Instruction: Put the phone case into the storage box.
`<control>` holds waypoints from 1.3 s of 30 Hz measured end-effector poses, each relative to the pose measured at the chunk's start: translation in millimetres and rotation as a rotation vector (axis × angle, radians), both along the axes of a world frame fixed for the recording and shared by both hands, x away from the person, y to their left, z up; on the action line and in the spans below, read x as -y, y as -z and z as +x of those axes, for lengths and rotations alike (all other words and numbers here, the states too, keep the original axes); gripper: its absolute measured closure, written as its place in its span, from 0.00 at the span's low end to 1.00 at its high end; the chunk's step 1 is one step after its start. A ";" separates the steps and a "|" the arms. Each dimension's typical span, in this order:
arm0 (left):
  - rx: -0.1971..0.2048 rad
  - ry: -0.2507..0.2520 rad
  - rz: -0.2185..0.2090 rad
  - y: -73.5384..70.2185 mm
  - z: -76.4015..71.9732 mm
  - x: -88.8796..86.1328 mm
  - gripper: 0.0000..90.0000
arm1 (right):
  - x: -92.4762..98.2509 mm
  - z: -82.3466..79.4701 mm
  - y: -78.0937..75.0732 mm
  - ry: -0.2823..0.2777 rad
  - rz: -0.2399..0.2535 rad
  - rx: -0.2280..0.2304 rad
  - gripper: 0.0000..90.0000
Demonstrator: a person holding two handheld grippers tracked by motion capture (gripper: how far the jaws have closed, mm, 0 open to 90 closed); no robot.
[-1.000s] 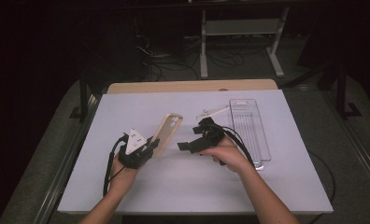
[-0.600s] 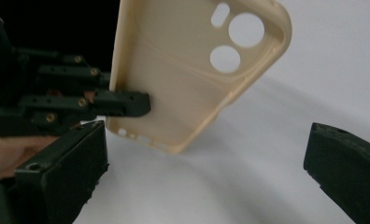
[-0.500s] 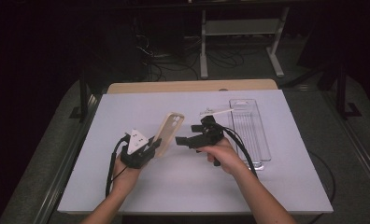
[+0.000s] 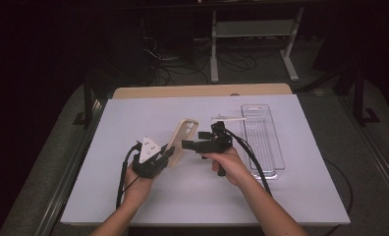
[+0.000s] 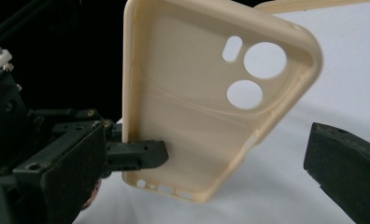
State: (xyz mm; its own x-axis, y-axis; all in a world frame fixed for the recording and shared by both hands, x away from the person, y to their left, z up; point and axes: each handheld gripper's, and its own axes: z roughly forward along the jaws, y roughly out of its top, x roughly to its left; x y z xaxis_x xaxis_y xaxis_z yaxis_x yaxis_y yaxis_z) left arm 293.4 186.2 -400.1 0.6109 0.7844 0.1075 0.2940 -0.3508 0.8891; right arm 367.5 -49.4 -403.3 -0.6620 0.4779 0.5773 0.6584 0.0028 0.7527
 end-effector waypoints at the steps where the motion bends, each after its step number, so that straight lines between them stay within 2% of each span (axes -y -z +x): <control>1: -0.001 0.000 -0.006 -0.2 0.0 0.3 0.88 | -0.8 0.1 0.9 0.002 0.007 -0.001 0.00; 2: -0.006 -0.003 -0.024 -0.1 -0.3 1.1 0.88 | -1.7 0.1 1.7 0.000 0.008 -0.004 0.00; 4: 0.001 0.003 -0.010 -0.5 0.1 0.9 0.88 | -4.0 -0.2 3.0 0.002 0.016 -0.005 0.00; 5: 0.004 0.001 -0.024 0.2 -0.3 2.5 0.88 | -4.9 -0.4 3.6 0.006 0.018 -0.008 0.00; 6: 0.001 0.004 -0.021 0.6 -0.4 2.7 0.88 | -6.0 -0.3 4.5 0.011 0.024 -0.006 0.00; 10: 0.000 0.009 -0.017 1.2 -1.6 4.7 0.88 | -8.2 -1.4 5.6 0.041 0.050 -0.039 0.00; 14: -0.002 0.013 -0.041 2.3 -3.3 8.6 0.88 | -8.7 -0.9 8.1 0.062 0.078 -0.052 0.00; 16: -0.004 0.016 -0.039 2.8 -4.1 10.6 0.88 | -9.3 -1.0 9.1 0.073 0.087 -0.059 0.00; 17: 0.000 0.022 -0.023 2.8 -4.0 10.6 0.88 | -9.7 -1.3 9.5 0.073 0.089 -0.059 0.00; 18: -0.005 0.020 -0.034 3.2 -4.9 12.4 0.88 | -10.2 -1.4 9.8 0.072 0.094 -0.058 0.00; 19: -0.001 0.024 -0.026 3.3 -4.8 12.5 0.88 | -10.7 -2.0 9.7 0.069 0.097 -0.064 0.00; 23: 0.002 0.025 -0.033 3.4 -5.9 14.0 0.88 | -13.0 -2.6 10.3 0.072 0.098 -0.056 0.00; 28: 0.014 0.034 -0.035 3.5 -6.7 15.7 0.88 | -14.9 -2.9 11.8 0.073 0.107 -0.070 0.00; 30: 0.006 0.031 -0.044 3.8 -8.2 17.9 0.88 | -16.2 -3.1 12.5 0.076 0.105 -0.068 0.00; 39: 0.018 0.052 -0.030 4.0 -9.7 20.6 0.88 | -18.1 -3.0 15.4 0.086 0.110 -0.090 0.00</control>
